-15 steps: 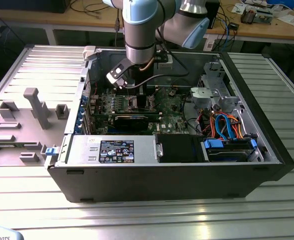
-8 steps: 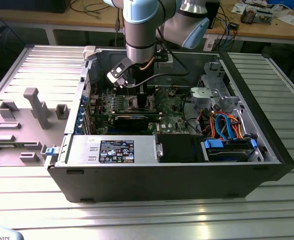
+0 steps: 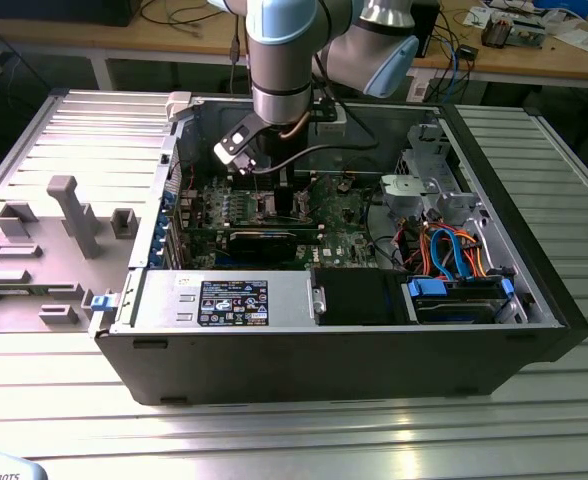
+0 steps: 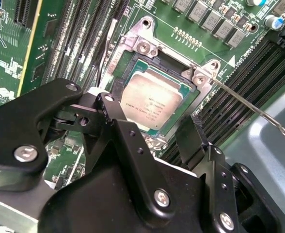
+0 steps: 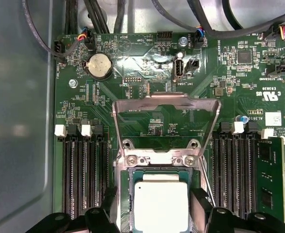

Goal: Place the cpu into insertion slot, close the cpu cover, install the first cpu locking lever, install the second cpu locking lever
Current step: 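Place the cpu into insertion slot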

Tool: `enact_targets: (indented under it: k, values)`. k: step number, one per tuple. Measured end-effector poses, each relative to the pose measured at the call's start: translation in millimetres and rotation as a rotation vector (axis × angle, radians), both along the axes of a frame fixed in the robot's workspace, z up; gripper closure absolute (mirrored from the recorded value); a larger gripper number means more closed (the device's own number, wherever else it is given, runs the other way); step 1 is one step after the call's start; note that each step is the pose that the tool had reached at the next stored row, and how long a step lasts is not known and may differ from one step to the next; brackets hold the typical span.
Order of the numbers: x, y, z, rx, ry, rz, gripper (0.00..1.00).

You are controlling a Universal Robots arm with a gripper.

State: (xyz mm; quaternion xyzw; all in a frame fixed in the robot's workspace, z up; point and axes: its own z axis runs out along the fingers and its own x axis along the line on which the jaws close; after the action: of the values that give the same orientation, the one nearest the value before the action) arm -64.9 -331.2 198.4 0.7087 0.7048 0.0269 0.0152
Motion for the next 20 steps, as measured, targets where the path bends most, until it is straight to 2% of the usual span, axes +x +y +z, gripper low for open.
enact_targets:
  k: [7,9,11,17,20]
  values:
    - [0.3,-0.2,-1.4,0.0006,0.0009,0.000,0.31]
    - [0.4,-0.2,-1.3,-0.0050,0.0006,0.000,0.31]
    - [0.3,-0.2,-0.6,-0.0066,0.0007,0.000,0.31]
    - [0.3,-0.2,5.8,-0.0079,0.0014,0.000,0.31]
    - [0.3,-0.2,11.4,-0.0087,0.0049,0.000,0.31]
